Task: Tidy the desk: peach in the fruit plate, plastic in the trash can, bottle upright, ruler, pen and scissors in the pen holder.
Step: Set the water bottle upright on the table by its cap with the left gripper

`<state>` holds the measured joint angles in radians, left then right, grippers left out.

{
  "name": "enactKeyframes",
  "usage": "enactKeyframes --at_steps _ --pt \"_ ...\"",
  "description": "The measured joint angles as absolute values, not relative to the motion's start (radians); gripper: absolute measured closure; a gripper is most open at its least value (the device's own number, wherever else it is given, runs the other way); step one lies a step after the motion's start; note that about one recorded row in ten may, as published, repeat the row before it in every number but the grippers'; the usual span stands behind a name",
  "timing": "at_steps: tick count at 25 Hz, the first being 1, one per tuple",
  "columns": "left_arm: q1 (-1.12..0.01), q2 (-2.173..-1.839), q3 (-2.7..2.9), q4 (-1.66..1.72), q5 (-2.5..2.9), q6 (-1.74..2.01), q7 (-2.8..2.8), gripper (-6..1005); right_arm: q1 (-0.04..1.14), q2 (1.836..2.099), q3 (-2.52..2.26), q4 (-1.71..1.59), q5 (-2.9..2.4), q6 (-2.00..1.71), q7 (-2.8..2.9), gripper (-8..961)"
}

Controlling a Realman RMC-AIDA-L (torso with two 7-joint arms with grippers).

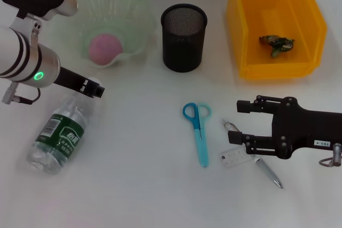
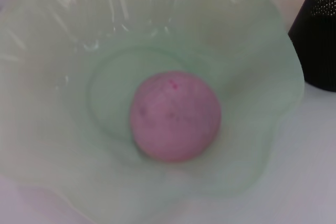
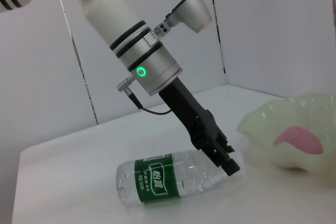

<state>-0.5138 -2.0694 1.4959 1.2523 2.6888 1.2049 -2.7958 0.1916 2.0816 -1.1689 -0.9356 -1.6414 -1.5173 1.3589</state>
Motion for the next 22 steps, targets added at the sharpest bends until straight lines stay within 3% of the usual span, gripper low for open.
enactKeyframes --at_steps 7,14,22 --pt "-0.477 -2.07 1.497 1.383 2.664 1.242 -2.681 550 0.192 2.082 -1.163 -0.941 -1.641 -1.52 1.383 229" --pt "-0.3 -2.07 1.376 1.544 2.363 1.225 -2.245 554 0.19 2.081 -1.159 -0.945 -1.642 -1.53 1.386 229" --pt "-0.207 -2.066 1.074 1.352 1.897 1.294 -1.77 558 0.195 2.08 -1.163 -0.944 -1.643 -1.531 1.396 229"
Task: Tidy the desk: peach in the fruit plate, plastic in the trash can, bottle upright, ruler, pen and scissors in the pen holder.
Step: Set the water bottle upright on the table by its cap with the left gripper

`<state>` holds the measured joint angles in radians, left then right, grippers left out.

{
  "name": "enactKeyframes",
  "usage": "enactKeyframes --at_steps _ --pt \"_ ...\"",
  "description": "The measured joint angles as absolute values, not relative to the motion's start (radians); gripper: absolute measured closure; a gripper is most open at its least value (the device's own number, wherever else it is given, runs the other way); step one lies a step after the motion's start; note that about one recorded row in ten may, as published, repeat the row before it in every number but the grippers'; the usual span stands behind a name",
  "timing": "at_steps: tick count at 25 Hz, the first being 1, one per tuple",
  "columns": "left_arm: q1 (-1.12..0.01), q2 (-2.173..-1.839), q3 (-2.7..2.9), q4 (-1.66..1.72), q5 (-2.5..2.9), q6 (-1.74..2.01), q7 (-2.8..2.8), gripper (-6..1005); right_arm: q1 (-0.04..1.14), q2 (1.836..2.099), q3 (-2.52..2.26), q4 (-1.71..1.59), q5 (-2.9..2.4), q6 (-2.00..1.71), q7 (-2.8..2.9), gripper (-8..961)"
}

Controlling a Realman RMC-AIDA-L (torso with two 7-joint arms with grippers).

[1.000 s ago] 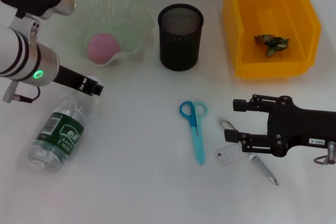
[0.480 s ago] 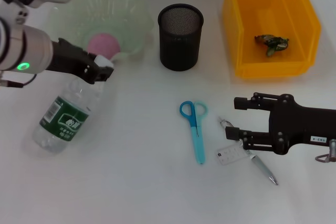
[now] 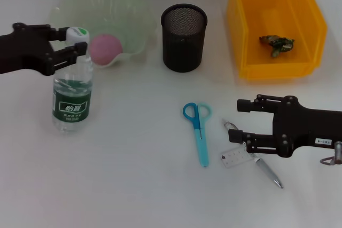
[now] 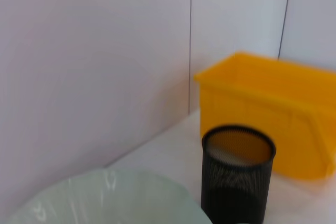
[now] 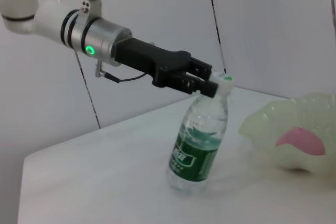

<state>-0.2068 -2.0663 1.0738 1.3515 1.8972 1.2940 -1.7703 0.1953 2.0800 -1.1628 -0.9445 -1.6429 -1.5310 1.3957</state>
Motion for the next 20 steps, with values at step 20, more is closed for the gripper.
enactKeyframes --at_steps 20 --pt "-0.238 -2.07 0.861 1.082 1.731 1.427 -1.439 569 0.199 2.08 -1.167 -0.956 -1.665 -1.531 1.412 230"
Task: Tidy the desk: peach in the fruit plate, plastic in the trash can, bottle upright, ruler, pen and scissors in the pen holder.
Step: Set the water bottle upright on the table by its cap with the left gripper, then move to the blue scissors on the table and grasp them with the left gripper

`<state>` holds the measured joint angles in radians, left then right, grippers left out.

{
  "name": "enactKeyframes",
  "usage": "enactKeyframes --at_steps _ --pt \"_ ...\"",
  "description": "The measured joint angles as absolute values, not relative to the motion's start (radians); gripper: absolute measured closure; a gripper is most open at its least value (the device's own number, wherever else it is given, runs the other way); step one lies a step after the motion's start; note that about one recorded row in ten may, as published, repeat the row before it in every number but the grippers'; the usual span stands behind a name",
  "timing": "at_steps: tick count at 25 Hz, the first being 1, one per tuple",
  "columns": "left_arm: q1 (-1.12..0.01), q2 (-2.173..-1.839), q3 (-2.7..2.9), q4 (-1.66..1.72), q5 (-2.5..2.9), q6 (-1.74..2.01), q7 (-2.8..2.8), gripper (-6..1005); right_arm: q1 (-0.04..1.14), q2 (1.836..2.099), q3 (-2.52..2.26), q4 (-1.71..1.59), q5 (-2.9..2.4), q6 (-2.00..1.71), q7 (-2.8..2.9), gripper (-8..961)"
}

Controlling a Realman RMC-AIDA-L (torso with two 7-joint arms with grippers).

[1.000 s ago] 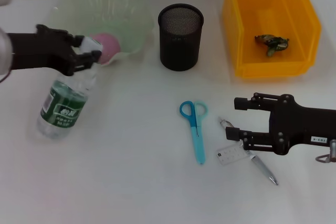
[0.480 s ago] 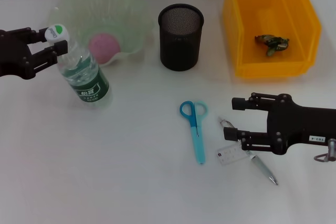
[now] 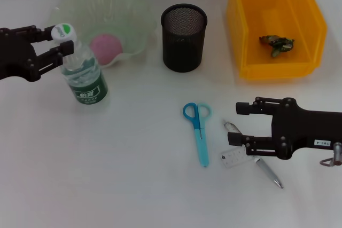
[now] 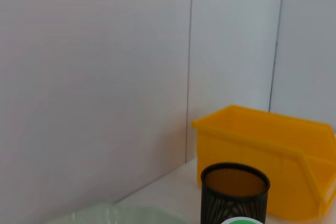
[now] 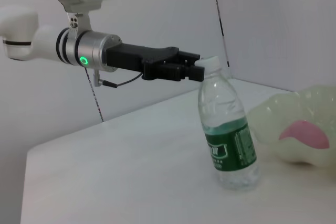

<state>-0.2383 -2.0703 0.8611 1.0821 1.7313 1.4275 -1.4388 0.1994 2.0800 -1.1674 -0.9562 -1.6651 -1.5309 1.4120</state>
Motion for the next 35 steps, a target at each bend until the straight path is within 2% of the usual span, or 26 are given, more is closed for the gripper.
enactKeyframes --at_steps 15,19,28,29,35 --pt "-0.265 -2.071 0.872 1.069 1.707 1.431 -1.429 577 0.211 2.08 -1.161 -0.963 -1.671 -1.532 1.452 230" --pt "-0.27 -2.072 0.873 1.078 1.694 1.44 -1.43 435 0.212 2.079 -1.158 -0.984 -1.672 -1.532 1.492 230" --pt "-0.253 -2.07 0.867 1.105 1.617 1.501 -1.426 249 0.19 2.078 -1.069 -1.133 -1.673 -1.59 1.636 230" --pt "-0.224 -2.069 0.866 1.115 1.475 1.686 -1.359 229 0.192 2.078 -1.041 -1.157 -1.673 -1.616 1.669 230" --pt "-0.203 -2.069 0.984 0.921 1.47 1.838 -1.162 128 0.217 2.057 -0.909 -1.403 -1.723 -1.769 1.942 231"
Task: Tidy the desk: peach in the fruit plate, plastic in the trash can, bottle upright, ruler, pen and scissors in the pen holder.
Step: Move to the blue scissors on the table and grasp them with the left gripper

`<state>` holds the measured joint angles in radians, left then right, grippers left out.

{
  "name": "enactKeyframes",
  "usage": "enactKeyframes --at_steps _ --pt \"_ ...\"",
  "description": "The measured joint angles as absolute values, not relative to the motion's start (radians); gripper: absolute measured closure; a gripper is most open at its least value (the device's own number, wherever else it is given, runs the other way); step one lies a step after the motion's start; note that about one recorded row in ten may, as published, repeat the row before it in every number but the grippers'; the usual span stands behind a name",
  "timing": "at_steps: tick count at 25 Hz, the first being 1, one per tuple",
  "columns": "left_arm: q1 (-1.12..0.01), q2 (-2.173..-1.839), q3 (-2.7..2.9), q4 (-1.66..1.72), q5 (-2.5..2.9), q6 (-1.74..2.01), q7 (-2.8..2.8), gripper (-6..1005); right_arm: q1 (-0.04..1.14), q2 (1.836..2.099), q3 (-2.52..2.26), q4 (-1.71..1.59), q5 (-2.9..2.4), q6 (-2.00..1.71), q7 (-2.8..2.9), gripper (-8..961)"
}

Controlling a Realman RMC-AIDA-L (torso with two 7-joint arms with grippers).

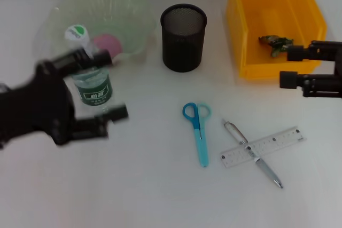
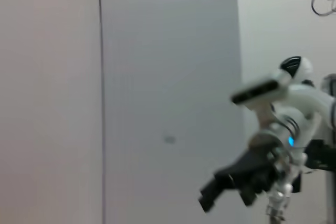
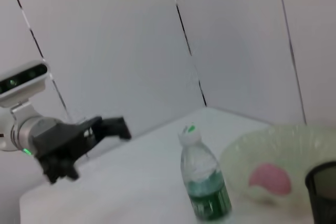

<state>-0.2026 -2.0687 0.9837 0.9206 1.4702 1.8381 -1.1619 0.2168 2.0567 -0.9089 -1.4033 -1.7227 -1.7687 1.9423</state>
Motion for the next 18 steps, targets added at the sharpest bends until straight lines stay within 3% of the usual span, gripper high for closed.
enactKeyframes --at_steps 5,8,9,18 --pt "-0.204 -2.072 1.025 0.729 1.498 1.838 -0.94 131 0.342 2.05 -0.97 -1.755 -2.076 -1.87 2.422 231" --pt "-0.216 -2.071 1.036 0.665 1.499 1.828 -0.888 132 0.473 2.076 -1.111 -1.867 -2.35 -1.939 2.682 231" --pt "-0.22 -2.071 1.037 0.658 1.501 1.822 -0.889 133 0.555 2.086 -1.242 -1.853 -2.468 -1.936 2.797 231" --pt "-0.222 -2.07 1.038 0.639 1.506 1.768 -0.892 133 0.706 2.093 -1.579 -1.547 -2.529 -1.756 2.954 230"
